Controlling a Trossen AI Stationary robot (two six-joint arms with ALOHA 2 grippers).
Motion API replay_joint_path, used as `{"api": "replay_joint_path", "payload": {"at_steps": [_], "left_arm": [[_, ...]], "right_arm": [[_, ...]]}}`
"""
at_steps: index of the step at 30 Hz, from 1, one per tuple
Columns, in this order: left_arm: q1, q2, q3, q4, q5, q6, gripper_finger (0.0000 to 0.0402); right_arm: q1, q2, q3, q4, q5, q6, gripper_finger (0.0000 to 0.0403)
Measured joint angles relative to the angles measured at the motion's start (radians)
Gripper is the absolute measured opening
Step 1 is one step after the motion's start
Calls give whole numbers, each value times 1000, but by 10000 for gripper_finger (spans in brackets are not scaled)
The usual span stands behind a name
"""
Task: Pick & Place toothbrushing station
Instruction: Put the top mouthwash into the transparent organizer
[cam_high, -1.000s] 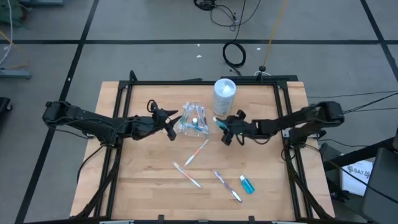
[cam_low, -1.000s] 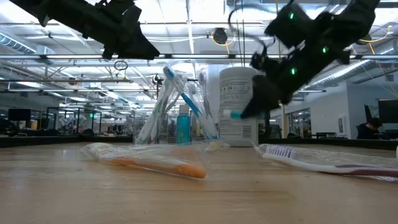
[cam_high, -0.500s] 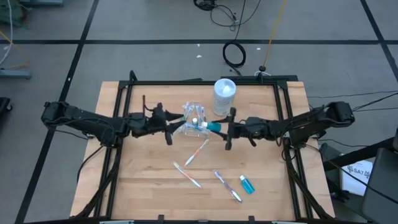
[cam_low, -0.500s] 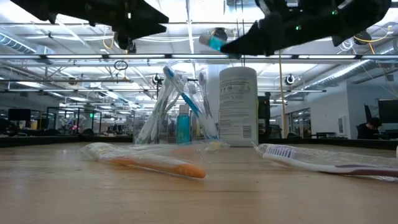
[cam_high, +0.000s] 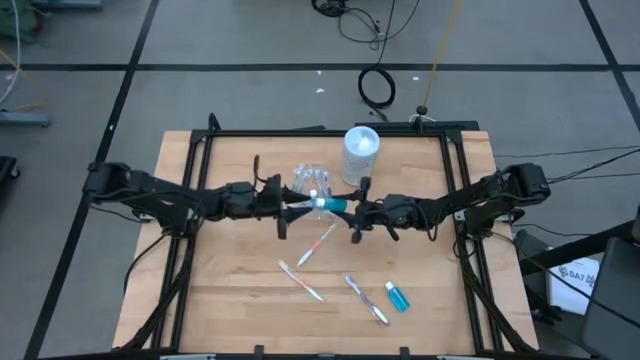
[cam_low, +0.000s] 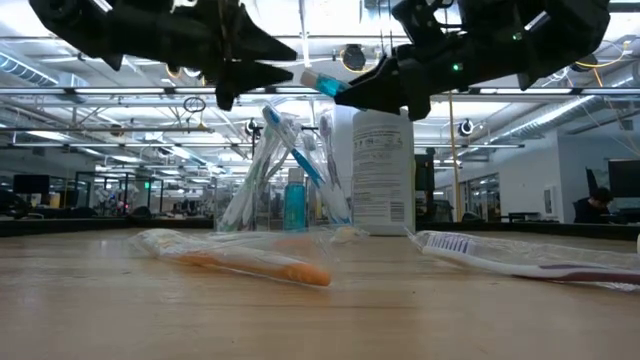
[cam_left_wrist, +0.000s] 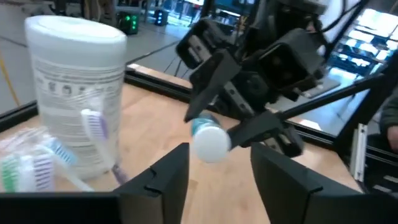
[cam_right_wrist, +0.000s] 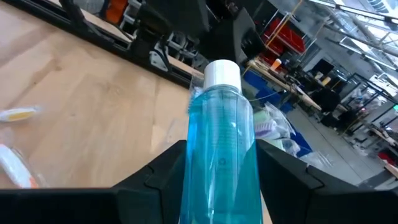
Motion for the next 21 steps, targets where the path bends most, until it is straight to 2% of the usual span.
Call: {"api": "replay_joint_path", "payload": {"at_steps": [8,16,21], "left_arm": [[30,9,0,20,1,0,234],[29,96,72,60,44,-4,237],[35,161,151,-12,53,-24,237]], "right_arm": [[-5,1,0,13,-2,-1,164],[-11,0,0,32,-5,-4,164],[-11,0,0,26,-4,-9,164]]}}
